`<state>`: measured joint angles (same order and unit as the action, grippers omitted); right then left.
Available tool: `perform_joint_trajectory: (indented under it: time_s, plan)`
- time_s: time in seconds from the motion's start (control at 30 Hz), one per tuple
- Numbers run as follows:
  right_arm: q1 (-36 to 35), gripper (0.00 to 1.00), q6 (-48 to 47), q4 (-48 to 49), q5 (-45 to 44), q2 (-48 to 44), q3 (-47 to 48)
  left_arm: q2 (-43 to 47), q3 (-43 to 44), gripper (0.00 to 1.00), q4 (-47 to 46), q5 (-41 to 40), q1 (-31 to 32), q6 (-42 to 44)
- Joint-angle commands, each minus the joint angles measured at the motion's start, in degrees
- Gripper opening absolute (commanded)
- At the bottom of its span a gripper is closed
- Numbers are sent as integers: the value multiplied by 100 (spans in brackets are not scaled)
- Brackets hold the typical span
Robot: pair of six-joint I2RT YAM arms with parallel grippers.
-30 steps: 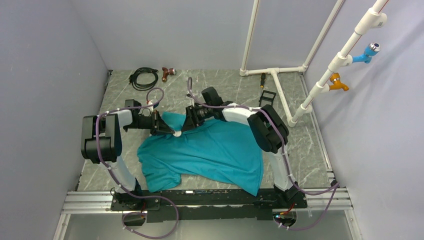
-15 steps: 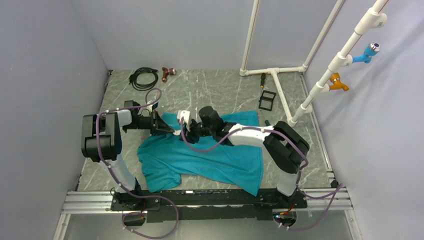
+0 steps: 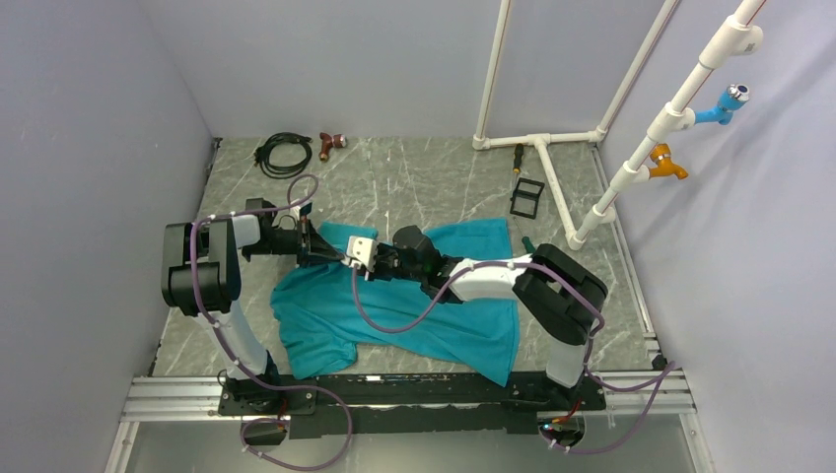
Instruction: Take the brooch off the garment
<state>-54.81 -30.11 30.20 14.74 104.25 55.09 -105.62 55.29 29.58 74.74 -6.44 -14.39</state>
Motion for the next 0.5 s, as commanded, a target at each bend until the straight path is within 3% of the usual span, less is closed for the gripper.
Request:
perform_joint_trajectory:
  time_s: [0.0, 0.47]
  plan:
    - [-35, 31, -302, 536, -85, -108, -58, 0, 119, 0, -29, 271, -6, -77]
    - [-171, 35, -770, 552, 72, 107, 39, 18, 54, 0, -152, 342, -7, -207]
